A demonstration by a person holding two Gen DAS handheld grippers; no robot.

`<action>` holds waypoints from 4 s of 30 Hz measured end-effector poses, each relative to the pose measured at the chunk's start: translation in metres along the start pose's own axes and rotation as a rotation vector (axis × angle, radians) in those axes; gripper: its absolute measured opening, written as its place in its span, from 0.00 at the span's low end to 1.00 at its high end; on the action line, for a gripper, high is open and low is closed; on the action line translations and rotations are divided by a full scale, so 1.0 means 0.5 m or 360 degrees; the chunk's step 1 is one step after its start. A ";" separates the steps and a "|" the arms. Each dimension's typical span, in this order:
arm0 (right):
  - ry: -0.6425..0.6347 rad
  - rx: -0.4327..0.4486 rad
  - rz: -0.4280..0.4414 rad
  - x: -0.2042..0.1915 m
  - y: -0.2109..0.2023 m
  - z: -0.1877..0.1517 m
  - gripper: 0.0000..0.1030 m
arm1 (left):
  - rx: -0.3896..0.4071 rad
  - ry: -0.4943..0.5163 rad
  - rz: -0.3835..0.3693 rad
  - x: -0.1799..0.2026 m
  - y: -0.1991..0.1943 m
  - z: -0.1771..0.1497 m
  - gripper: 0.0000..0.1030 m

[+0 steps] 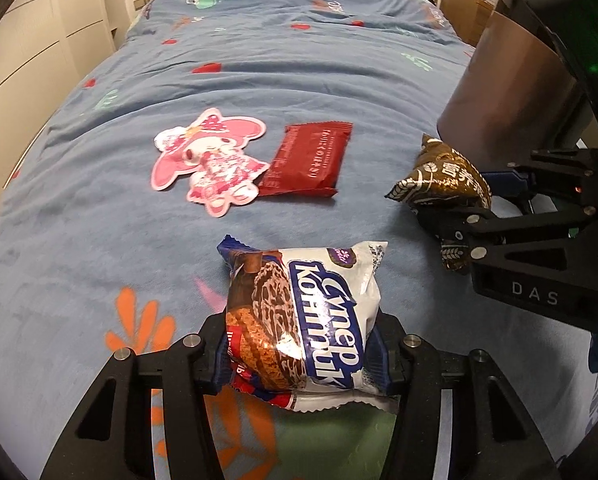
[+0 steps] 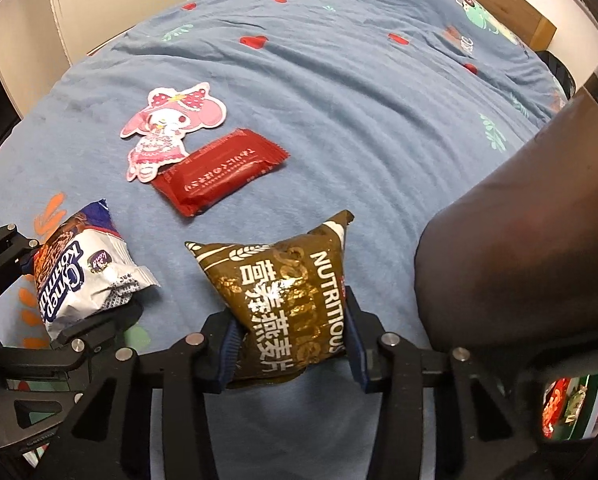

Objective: Organize snacks
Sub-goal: 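Carry the cookie pack and brown oat bag toward the green tray with both tools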

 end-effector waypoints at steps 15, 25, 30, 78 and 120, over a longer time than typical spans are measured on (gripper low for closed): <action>0.0109 0.0193 0.0083 -0.043 -0.059 -0.038 1.00 | 0.0057 -0.0199 0.0233 -0.077 -0.062 -0.019 0.47; 0.0183 0.0299 0.0120 -0.064 -0.103 -0.092 1.00 | 0.0077 -0.0246 0.0299 -0.089 -0.087 -0.034 0.47; 0.0210 0.0317 0.0126 -0.060 -0.118 -0.108 1.00 | 0.0089 -0.0232 0.0281 -0.069 -0.102 -0.034 0.47; 0.0488 0.0500 0.0024 0.059 -0.296 -0.292 1.00 | 0.0232 0.0096 0.0186 0.210 -0.314 -0.047 0.47; 0.0941 0.0665 -0.0442 0.584 -0.480 -0.428 1.00 | 0.0360 0.0414 -0.0271 0.734 -0.304 0.193 0.47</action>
Point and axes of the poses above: each gripper's, at about its wrist camera, not at the fingertips, and y roughly the way its jaws point, x to its right, z to its top, the point moved 6 cm from there along y, roughly the way its jaws point, and after that the axes turned 13 degrees about z, right-handed, at the moved point
